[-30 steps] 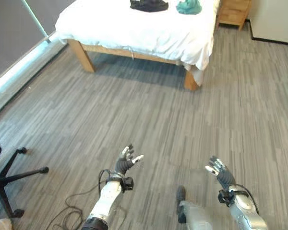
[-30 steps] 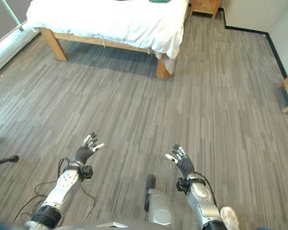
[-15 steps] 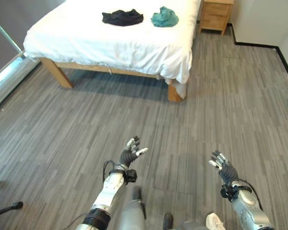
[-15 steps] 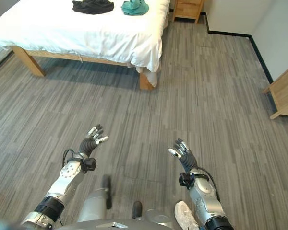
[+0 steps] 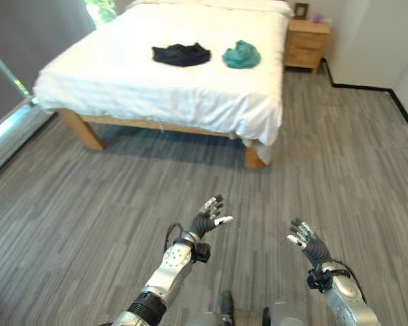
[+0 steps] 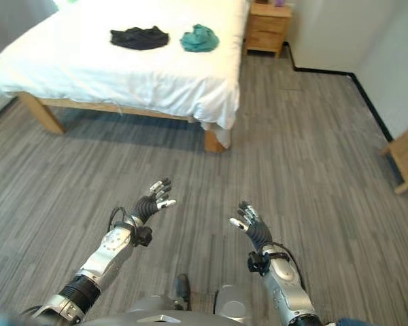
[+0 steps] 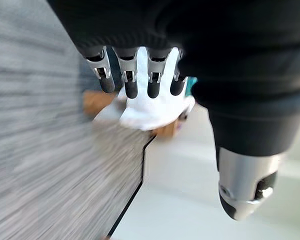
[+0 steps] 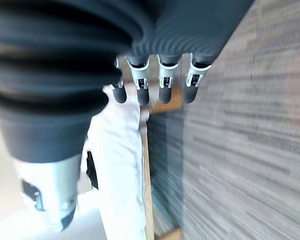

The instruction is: Pick up bed clothes into laundry basket.

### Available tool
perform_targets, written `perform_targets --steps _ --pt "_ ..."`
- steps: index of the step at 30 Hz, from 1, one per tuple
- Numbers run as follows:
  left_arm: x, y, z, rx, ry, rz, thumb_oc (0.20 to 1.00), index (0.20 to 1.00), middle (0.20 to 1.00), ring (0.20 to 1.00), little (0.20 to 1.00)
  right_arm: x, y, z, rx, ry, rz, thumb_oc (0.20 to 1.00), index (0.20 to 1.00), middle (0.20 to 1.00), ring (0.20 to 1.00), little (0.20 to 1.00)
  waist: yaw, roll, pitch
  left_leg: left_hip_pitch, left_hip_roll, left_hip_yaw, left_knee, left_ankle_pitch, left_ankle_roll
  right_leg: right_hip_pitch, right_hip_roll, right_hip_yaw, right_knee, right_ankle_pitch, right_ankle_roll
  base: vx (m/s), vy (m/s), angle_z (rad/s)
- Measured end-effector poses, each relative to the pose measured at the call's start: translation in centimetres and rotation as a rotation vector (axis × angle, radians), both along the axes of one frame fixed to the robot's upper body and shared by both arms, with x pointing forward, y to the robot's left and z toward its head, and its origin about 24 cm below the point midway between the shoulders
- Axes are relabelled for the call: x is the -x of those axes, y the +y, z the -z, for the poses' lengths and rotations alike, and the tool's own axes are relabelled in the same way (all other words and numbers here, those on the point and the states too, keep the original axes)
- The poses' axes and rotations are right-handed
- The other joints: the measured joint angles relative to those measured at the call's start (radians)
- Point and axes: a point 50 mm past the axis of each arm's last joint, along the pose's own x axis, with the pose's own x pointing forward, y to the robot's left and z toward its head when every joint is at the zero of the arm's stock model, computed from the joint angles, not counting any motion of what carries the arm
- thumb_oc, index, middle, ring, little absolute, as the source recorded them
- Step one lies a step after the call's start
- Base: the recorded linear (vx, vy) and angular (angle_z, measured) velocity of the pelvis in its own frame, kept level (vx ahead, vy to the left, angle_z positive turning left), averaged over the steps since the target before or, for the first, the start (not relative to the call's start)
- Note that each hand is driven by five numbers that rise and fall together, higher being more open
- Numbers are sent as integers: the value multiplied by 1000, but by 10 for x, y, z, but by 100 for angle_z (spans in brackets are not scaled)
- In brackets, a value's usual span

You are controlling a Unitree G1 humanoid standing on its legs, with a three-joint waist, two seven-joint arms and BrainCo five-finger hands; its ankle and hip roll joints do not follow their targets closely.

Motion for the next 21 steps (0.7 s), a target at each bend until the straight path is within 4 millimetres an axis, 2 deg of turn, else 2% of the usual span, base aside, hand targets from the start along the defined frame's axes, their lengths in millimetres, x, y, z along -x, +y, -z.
perform_targets --steps 1,2,4,5,6,7,9,11,12,13,15,17,21 --pt "0 2 0 -4 0 -4 1000 1000 1000 1000 1000 -1 0 -1 -1 -5 1 1000 1000 1000 1000 1000 -3 2 -1 -7 2 -6 9 -1 1 7 -4 5 -44 13 7 150 -119 98" --pt "0 7 0 -20 1 -9 1000 1000 1000 1000 1000 0 0 0 -1 1 -1 1000 1000 1000 1000 1000 -2 -4 2 -16 0 -41 25 -11 3 0 -4 56 -141 53 30 137 -103 84" --pt "1 12 2 -38 7 -13 1000 1000 1000 1000 1000 0 0 0 0 3 0 1000 1000 1000 1000 1000 11 -18 3 -5 -3 -82 13 3 -17 6 38 132 -255 78 43 121 -101 61" --pt "0 17 1 -56 5 -15 1000 1000 1000 1000 1000 -1 0 0 -4 2 4 1000 1000 1000 1000 1000 9 -40 0 -1 -2 -91 -2 9 -21 29 55 159 -368 121 46 75 -72 49" --pt "1 21 2 -67 10 -23 1000 1000 1000 1000 1000 -3 1 0 -9 -2 6 1000 1000 1000 1000 1000 22 -62 -3 3 -12 -104 -8 11 -37 40 57 151 -427 163 47 121 -153 76" --pt "6 22 6 -58 26 -33 1000 1000 1000 1000 1000 -1 -1 1 -22 1 34 1000 1000 1000 1000 1000 12 -86 -18 19 -17 -125 -16 5 -47 101 55 145 -529 275 62 51 -80 46" --pt "12 20 12 -42 48 -41 1000 1000 1000 1000 1000 -5 -1 -1 -6 -11 28 1000 1000 1000 1000 1000 38 -77 -21 26 4 -125 -22 9 -65 142 66 109 -599 309 62 43 -65 15" --pt "16 20 16 -33 64 -49 1000 1000 1000 1000 1000 -12 -2 -7 11 -47 20 1000 1000 1000 1000 1000 42 -73 -24 29 24 -127 -25 4 -81 164 86 102 -639 329 51 59 -74 1" --pt "30 16 27 7 116 -72 1000 1000 1000 1000 1000 -8 -12 -6 13 -47 50 1000 1000 1000 1000 1000 36 -60 -27 55 57 -141 -90 8 -103 193 118 89 -702 341 27 40 -48 6" --pt "32 25 25 28 112 -133 1000 1000 1000 1000 1000 -10 -11 -7 -106 -49 127 1000 1000 1000 1000 1000 30 -57 -26 54 68 -101 -96 -2 -115 199 113 74 -709 343 25 0 0 0" --pt "32 48 18 64 89 -259 1000 1000 1000 1000 1000 -11 -12 -7 -230 -59 241 1000 1000 1000 1000 1000 13 -52 -23 61 86 -21 -98 -11 -112 214 112 63 -722 346 21 22 -18 11" --pt "30 68 11 106 63 -368 1000 1000 1000 1000 1000 -7 -23 -6 -218 -49 281 1000 1000 1000 1000 1000 11 -30 -24 74 102 36 -98 -2 -99 231 110 46 -721 339 22 51 -25 24" --pt "35 91 2 87 26 -456 1000 1000 1000 1000 1000 -3 -55 -14 -73 -76 347 1000 1000 1000 1000 1000 14 -10 -31 91 99 14 -94 9 -92 263 106 8 -728 327 25 31 -17 24"
